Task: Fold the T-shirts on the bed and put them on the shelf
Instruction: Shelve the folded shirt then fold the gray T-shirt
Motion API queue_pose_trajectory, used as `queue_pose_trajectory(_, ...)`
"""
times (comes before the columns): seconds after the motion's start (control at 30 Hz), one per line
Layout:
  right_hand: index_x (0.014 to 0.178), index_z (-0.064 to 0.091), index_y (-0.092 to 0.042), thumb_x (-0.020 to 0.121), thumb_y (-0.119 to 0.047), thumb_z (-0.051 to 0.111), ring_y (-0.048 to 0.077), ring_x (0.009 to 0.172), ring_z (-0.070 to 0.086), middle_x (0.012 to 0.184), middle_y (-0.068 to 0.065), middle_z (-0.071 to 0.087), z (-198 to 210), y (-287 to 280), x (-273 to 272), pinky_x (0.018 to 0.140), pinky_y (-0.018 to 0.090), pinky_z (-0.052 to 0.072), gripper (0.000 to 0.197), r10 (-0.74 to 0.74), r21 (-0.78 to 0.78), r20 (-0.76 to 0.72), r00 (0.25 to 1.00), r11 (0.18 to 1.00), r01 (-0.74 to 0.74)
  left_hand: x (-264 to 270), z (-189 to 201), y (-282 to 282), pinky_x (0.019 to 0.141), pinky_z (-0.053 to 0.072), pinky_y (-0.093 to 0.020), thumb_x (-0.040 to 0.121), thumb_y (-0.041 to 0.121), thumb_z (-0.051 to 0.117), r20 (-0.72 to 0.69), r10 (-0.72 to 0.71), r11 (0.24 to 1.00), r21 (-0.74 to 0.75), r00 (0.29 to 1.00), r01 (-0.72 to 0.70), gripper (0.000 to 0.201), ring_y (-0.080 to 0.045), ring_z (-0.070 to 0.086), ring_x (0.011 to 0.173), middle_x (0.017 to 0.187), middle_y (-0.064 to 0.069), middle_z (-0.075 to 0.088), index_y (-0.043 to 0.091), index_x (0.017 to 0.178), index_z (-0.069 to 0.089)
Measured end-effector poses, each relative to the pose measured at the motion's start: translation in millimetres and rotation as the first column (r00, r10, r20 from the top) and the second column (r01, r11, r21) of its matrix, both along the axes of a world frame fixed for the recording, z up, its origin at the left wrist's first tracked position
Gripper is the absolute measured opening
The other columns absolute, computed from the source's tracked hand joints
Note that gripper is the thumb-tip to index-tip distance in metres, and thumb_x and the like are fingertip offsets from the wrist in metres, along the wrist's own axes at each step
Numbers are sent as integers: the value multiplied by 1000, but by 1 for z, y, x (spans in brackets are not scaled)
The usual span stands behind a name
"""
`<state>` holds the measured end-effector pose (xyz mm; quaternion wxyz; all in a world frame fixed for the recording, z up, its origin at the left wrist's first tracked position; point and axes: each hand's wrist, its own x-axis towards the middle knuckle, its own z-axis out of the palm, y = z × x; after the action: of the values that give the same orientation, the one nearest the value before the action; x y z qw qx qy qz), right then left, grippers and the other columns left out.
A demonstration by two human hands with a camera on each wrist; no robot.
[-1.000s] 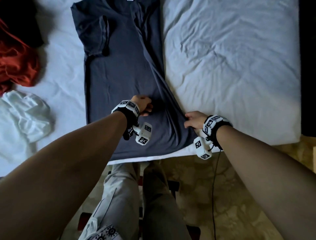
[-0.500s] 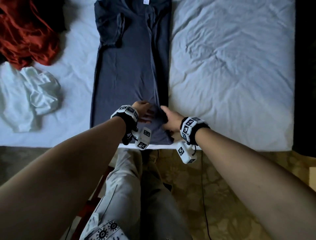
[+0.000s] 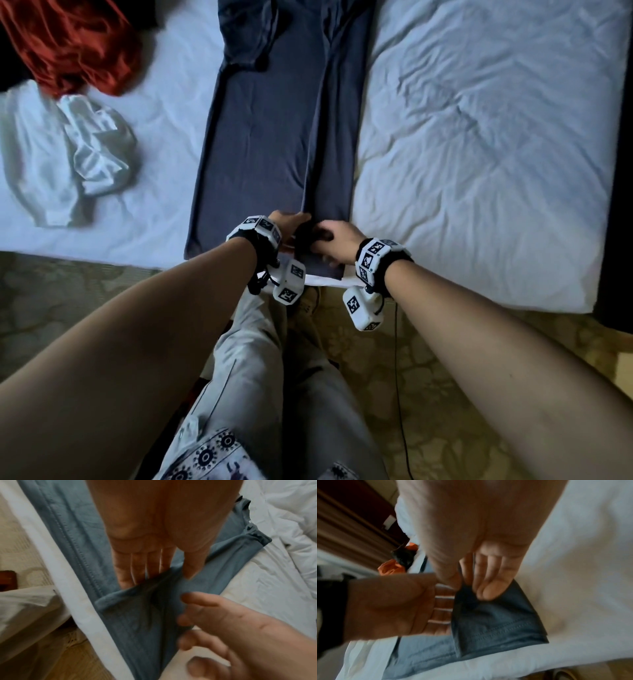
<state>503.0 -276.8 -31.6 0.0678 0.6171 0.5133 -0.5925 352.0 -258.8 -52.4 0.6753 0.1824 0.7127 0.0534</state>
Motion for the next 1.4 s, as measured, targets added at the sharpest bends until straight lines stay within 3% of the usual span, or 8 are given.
queue_pose_trajectory(0.1,102,65,-20,80,-24,65,26,91,64,96,2,67,-5,1,18,84,35,54,22,-196,180,227,954,971,157,-5,-2,-10,63,57,-38,85,22,70,-119,-198,978,34,973,204,14,-24,60,61,70,-10,62,9,88,66)
queue_pose_trajectory(0.27,75,58,-17,64,-38,70,30,78,67,78,7,68,-19,-14,33,71,37,56,27,-246,-24,297,923,964,264,-15,-10,-25,66,61,-39,78,9,73,-137,-335,941,9,932,339,14,-21,64,54,61,-5,68,16,89,71)
queue_pose_trajectory(0.4,97,59,-20,67,-27,78,26,91,68,95,7,67,-30,-28,34,83,42,58,36,-292,-174,218,931,927,331,-18,-11,-31,71,60,-40,79,2,69,-97,-366,930,-46,925,363,16,-22,67,54,61,-8,70,18,79,67)
queue_pose_trajectory(0.6,75,56,-13,78,2,70,23,72,66,87,14,66,-28,-40,40,71,39,61,21,-392,-186,204,897,884,429,-16,-16,-38,64,55,-31,86,8,61,-137,-402,915,-106,905,390,22,-17,62,47,56,-7,69,5,65,67)
queue_pose_trajectory(0.87,83,68,-13,72,-27,68,24,77,67,81,4,71,-14,-25,40,74,32,57,17,-202,-41,349,915,972,230,-19,-17,-24,76,58,-39,59,45,70,-317,-594,799,-127,739,588,32,-26,70,77,80,-7,71,18,78,72)
queue_pose_trajectory(0.97,83,69,-7,70,-31,57,31,75,68,78,11,71,-7,-12,39,75,41,59,29,-263,14,313,913,962,272,-22,-18,-11,72,59,-44,56,44,65,-311,-526,841,-56,791,538,39,-29,70,69,77,-13,73,10,76,67)
queue_pose_trajectory(1.1,81,68,0,61,-33,51,26,62,62,69,15,68,1,16,35,71,48,59,42,-360,102,222,906,933,345,-14,28,20,60,52,-32,84,20,60,-250,-316,931,103,915,349,17,-23,54,55,70,-13,63,10,70,59)
queue_pose_trajectory(1.4,67,62,-19,79,-18,58,22,70,71,62,3,67,39,110,3,75,40,61,12,-509,191,42,860,849,493,-33,66,112,53,46,-24,97,12,47,-150,-123,960,233,981,156,20,-20,53,54,68,-8,56,10,78,53)
